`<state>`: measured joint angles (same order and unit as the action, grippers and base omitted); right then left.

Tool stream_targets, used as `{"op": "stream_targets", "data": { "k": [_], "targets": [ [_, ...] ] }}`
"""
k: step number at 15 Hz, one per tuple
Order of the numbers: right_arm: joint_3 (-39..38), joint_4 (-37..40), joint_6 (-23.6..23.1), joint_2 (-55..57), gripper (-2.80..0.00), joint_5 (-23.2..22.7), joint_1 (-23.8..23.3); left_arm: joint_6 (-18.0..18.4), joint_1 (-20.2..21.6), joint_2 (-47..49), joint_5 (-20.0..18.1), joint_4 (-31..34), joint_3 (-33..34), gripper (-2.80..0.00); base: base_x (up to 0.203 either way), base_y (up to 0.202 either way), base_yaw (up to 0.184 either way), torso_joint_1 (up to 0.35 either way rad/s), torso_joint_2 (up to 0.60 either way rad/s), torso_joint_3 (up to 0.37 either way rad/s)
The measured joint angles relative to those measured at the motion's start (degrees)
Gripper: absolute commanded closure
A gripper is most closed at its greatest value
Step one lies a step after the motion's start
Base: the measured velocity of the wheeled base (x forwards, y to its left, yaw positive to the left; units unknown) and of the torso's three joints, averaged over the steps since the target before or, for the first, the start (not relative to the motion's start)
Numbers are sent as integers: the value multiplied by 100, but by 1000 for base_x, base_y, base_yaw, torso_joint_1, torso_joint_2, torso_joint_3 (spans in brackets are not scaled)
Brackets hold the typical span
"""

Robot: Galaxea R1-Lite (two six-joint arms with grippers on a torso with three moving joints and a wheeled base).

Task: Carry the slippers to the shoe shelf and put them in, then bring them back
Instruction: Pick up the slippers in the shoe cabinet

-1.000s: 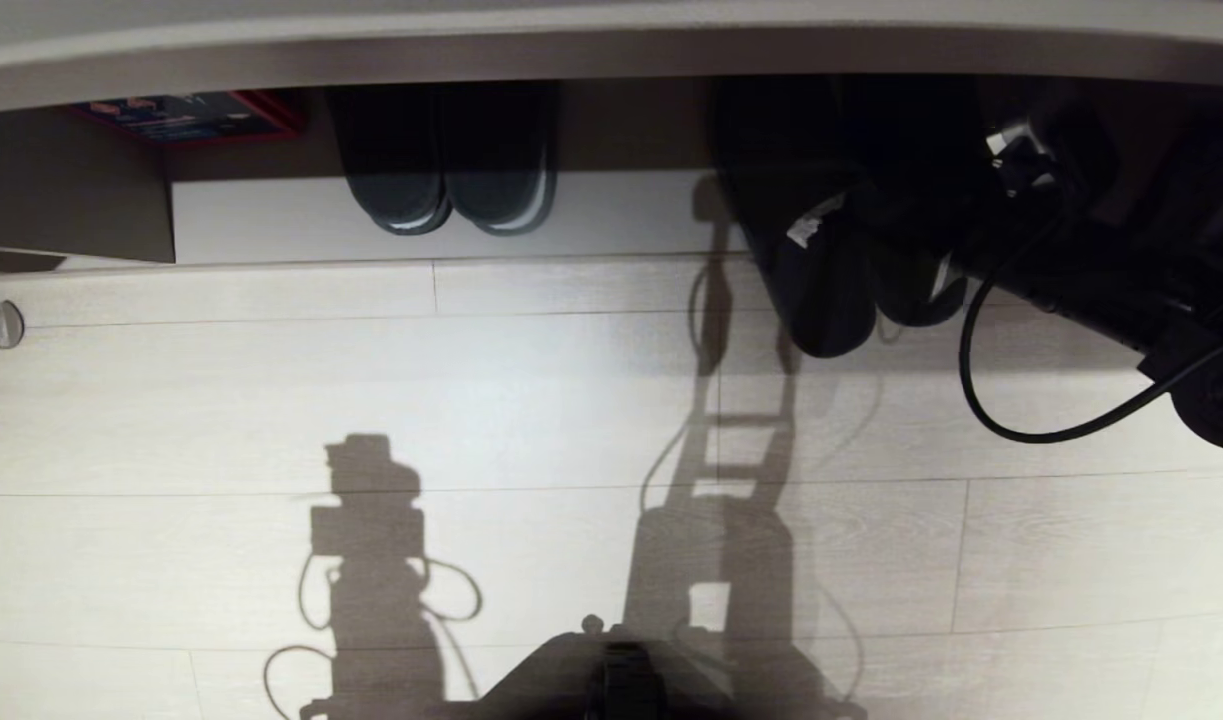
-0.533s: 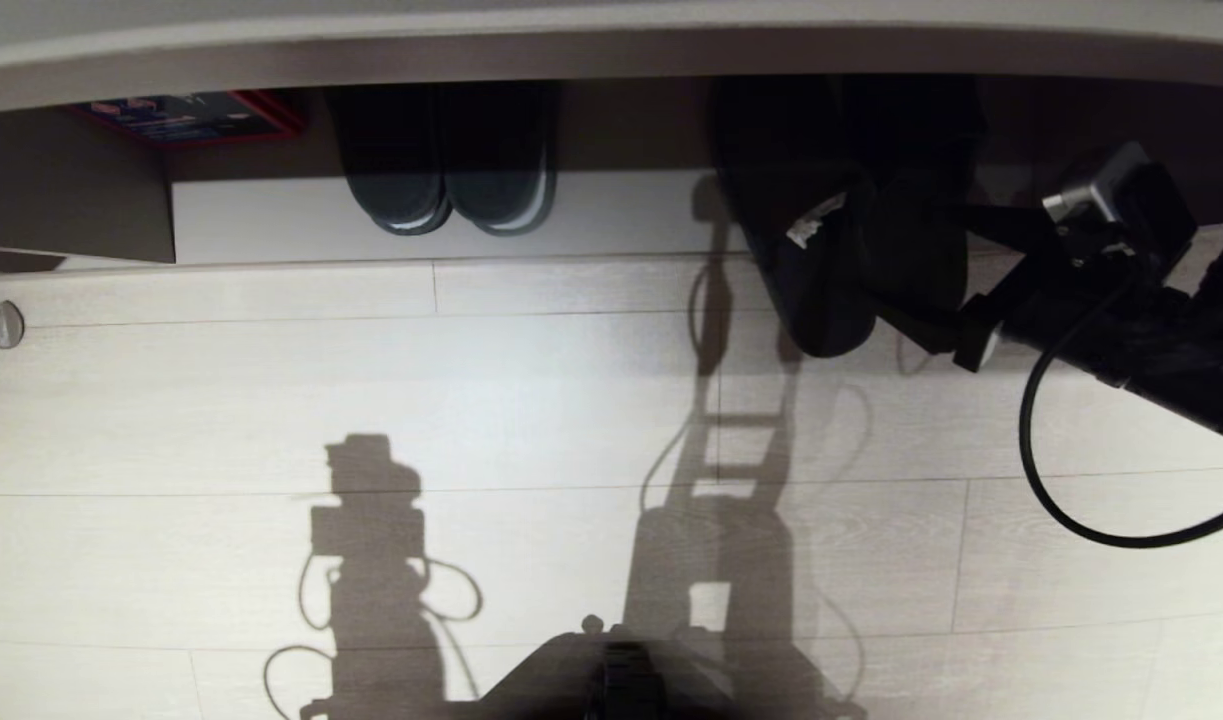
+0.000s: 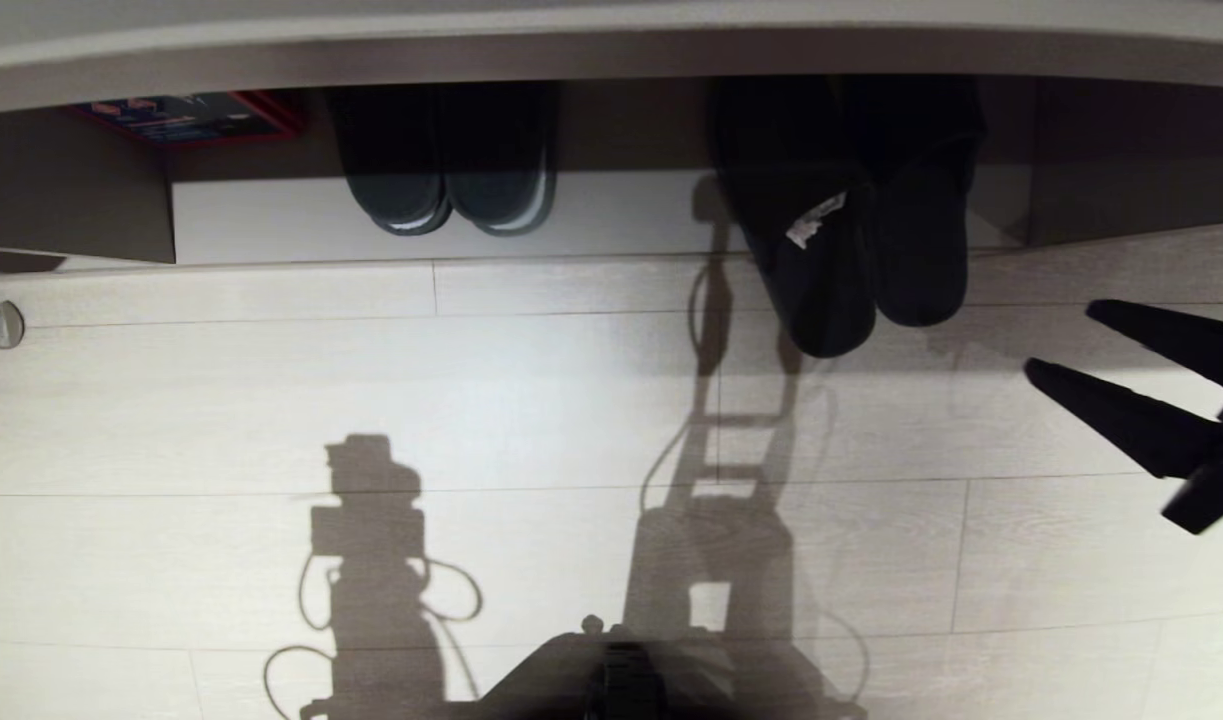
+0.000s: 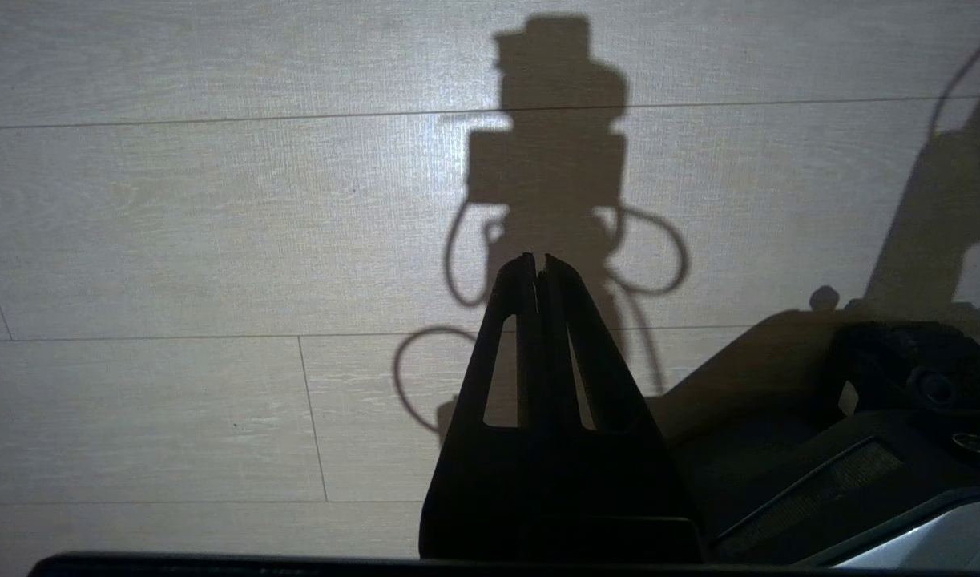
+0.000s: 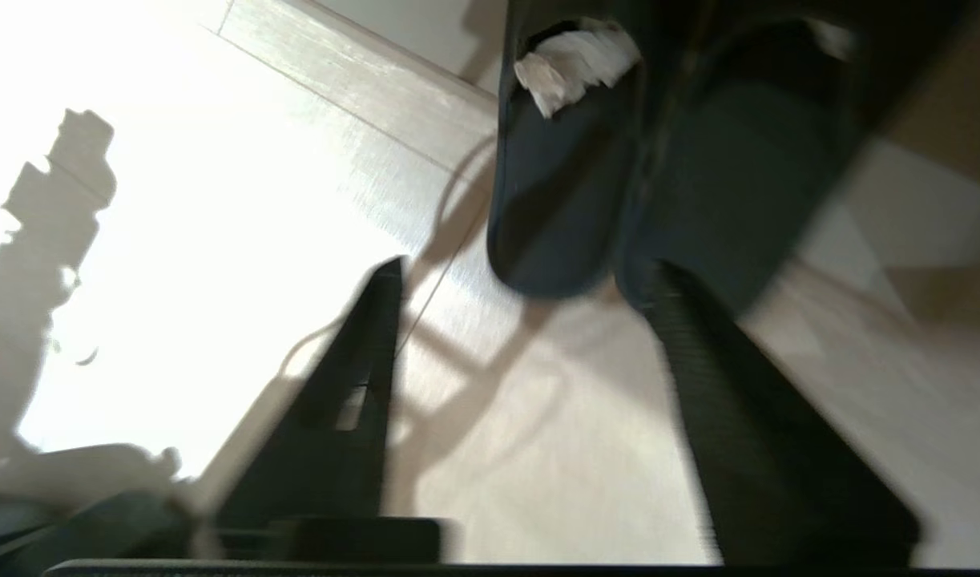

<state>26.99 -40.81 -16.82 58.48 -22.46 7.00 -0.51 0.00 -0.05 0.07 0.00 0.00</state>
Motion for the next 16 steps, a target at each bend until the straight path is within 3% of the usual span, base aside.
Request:
{"op": "stream_targets", "data": {
  "k": [7,9,11,13,16],
  "targets": [
    [-662,2693,335,-3307,0,799,2,0,2,0,-2,0,0,0,0,0,0,0,0,0],
    [-941,2670,499,-3815,0,1501,9,2,0,0,0,0,0,0,0,0,0,0,0,0],
    [-1263,2091,638,-4043,0,2020,-45,0,0,0,-2,0,0,0,0,0,0,0,0,0],
    [-1448,1967,646,-4222,0,1986,-296,1,0,0,0,0,0,0,0,0,0,0,0,0],
    [-1746,2642,668,-4749,0,1576,-551,6,0,0,-5,0,0,0,0,0,0,0,0,0]
  ]
}}
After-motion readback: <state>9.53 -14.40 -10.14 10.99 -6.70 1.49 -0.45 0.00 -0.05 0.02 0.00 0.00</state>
